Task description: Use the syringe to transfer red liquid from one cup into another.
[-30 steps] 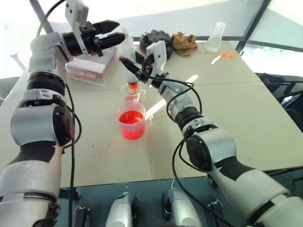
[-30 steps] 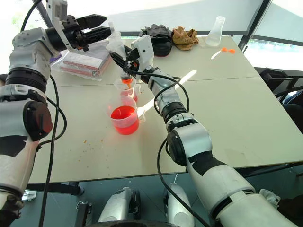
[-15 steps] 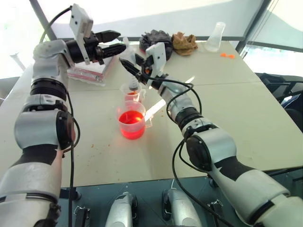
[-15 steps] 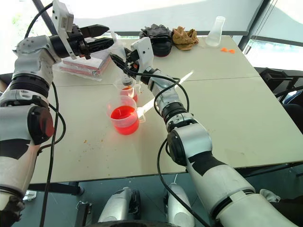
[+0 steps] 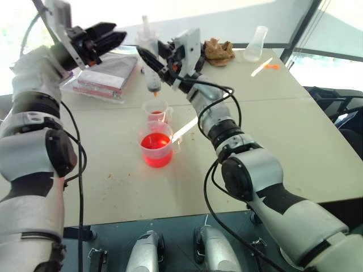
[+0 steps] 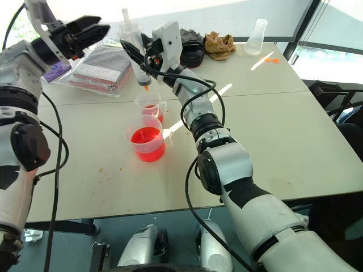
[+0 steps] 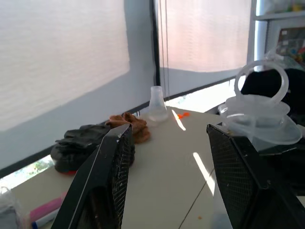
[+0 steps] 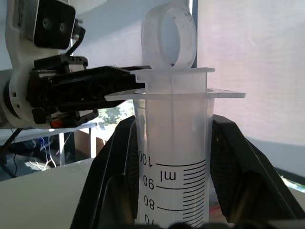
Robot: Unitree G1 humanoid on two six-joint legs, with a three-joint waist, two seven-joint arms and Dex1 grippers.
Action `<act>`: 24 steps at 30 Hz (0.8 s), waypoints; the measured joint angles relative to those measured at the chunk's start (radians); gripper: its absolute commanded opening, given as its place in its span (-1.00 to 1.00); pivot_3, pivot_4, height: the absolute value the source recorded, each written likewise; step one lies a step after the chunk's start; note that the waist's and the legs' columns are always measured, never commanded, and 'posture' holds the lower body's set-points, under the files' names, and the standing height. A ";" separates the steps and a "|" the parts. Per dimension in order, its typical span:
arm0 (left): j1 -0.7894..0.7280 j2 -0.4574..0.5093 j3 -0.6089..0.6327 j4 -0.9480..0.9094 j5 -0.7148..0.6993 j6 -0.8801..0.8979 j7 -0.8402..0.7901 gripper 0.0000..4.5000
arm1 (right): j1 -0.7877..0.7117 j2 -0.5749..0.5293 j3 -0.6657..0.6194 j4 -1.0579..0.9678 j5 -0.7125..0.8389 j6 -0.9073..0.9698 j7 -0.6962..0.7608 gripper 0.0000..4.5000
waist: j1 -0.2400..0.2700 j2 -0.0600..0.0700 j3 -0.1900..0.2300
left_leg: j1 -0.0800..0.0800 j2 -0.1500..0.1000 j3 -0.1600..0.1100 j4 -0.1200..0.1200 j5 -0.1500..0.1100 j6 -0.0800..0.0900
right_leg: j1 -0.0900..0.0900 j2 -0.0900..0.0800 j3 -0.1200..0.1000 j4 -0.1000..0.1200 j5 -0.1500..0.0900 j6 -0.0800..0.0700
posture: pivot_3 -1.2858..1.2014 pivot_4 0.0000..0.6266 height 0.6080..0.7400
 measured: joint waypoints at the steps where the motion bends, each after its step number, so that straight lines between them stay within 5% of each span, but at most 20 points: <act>1: 0.023 0.016 0.007 -0.024 -0.009 0.005 -0.002 0.15 | 0.001 0.000 0.000 0.000 0.001 0.001 0.002 -0.36 | 0.000 0.000 0.000 | 0.000 0.000 0.000 0.000 0.000 0.000 | 0.000 0.000 0.000 0.000 0.000 0.000 | 0.03 -0.52 1.00; 4: 0.110 0.033 0.012 -0.100 -0.021 0.033 -0.003 0.15 | 0.002 -0.004 -0.007 -0.002 0.007 0.007 0.003 -0.36 | 0.004 0.000 0.000 | 0.000 0.000 0.000 0.000 0.001 -0.001 | 0.000 0.000 0.000 0.000 0.000 0.000 | 0.03 -0.52 1.00; 10: 0.500 -0.008 0.064 -0.652 -0.133 0.249 0.144 0.15 | 0.001 -0.116 -0.042 -0.160 0.086 0.241 -0.007 -0.36 | 0.017 0.000 0.000 | -0.002 -0.001 -0.003 0.001 0.002 -0.003 | 0.001 -0.003 0.001 0.001 0.000 0.000 | 0.03 -0.52 1.00; 16: 0.939 -0.093 0.136 -1.331 -0.298 0.522 0.422 0.15 | 0.131 -0.428 0.067 -0.694 0.123 0.905 0.017 -0.36 | 0.019 -0.001 0.000 | -0.001 -0.001 -0.003 -0.001 -0.003 0.004 | 0.002 -0.005 0.002 -0.001 0.000 0.000 | 0.03 -0.52 1.00; 20: 1.194 -0.062 0.166 -1.534 -0.337 0.612 0.473 0.15 | 0.307 -0.617 0.171 -0.903 0.140 1.359 0.033 -0.36 | 0.016 0.000 0.000 | 0.001 0.000 -0.003 0.000 -0.003 0.004 | 0.001 -0.005 0.001 -0.002 0.000 -0.001 | 0.03 -0.52 1.00; 24: 1.351 0.000 0.175 -1.628 -0.362 0.629 0.444 0.15 | 0.418 -0.670 0.209 -0.963 0.204 1.738 0.030 -0.36 | 0.011 0.000 0.000 | 0.002 0.001 -0.003 0.000 -0.001 0.002 | 0.000 -0.002 0.001 -0.001 -0.002 -0.009 | 0.03 -0.52 1.00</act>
